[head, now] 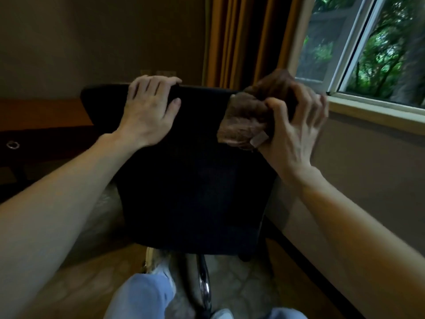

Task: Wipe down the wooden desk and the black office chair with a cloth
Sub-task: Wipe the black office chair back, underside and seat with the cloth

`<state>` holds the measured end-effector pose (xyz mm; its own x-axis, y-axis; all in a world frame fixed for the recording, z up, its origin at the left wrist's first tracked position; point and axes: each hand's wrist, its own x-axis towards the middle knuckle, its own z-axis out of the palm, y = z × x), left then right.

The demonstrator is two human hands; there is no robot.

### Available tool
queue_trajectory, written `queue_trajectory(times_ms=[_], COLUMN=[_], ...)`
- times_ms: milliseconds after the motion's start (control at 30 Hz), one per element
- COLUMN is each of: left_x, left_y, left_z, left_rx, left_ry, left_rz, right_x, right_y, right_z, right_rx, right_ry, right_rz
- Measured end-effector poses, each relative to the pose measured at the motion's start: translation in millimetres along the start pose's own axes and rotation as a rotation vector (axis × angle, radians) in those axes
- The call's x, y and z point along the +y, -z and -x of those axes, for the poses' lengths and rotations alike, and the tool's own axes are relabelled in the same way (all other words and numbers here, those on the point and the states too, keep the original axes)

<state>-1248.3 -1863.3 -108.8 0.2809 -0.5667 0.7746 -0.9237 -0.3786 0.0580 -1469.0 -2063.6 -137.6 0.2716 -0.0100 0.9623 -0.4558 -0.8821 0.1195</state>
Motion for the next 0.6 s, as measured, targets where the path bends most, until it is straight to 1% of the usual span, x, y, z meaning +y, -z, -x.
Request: queue_trajectory(times_ms=[67,133,200,267,333,467,500,567,600], left_x=[-7.6,-16.3,-27.1,-39.7,-48.0,-57.9,-60.2,-63.7,-64.5], left_y=[-3.2,-5.9,-8.6,-12.3,-18.4,-28.9,-30.3,-35.0,-37.1], left_z=[3.8,3.5,1.1,0.8,0.8,-7.5,-8.1,-8.2,-7.9], left_rx=[0.051,0.072,0.078,0.098,0.132,0.167,0.170,0.189,0.198], left_ry=[0.054,0.089,0.084,0.054,0.020,-0.011,-0.015,-0.021,-0.022], left_rz=[-0.011,0.002,0.016,0.025,0.042,0.085,0.096,0.113,0.114], right_x=[-10.5,-24.3,-37.3,-48.7,-61.0,-77.8,-79.4,-82.3,-84.1], right_y=[-10.3,-25.0,-44.7,-69.1,-91.8,-122.7,-127.1,-136.9,-140.5], right_z=[-8.4,-7.7,6.3,40.1,90.3,207.3,235.1,280.8,293.3], right_rx=[-0.036,0.005,0.050,-0.011,-0.163,-0.661,-0.775,-0.920,-0.972], right_ry=[0.105,0.133,0.131,0.225,0.337,0.372,0.408,0.506,0.517], right_rz=[0.020,0.033,0.027,-0.016,-0.059,-0.111,-0.113,-0.088,-0.097])
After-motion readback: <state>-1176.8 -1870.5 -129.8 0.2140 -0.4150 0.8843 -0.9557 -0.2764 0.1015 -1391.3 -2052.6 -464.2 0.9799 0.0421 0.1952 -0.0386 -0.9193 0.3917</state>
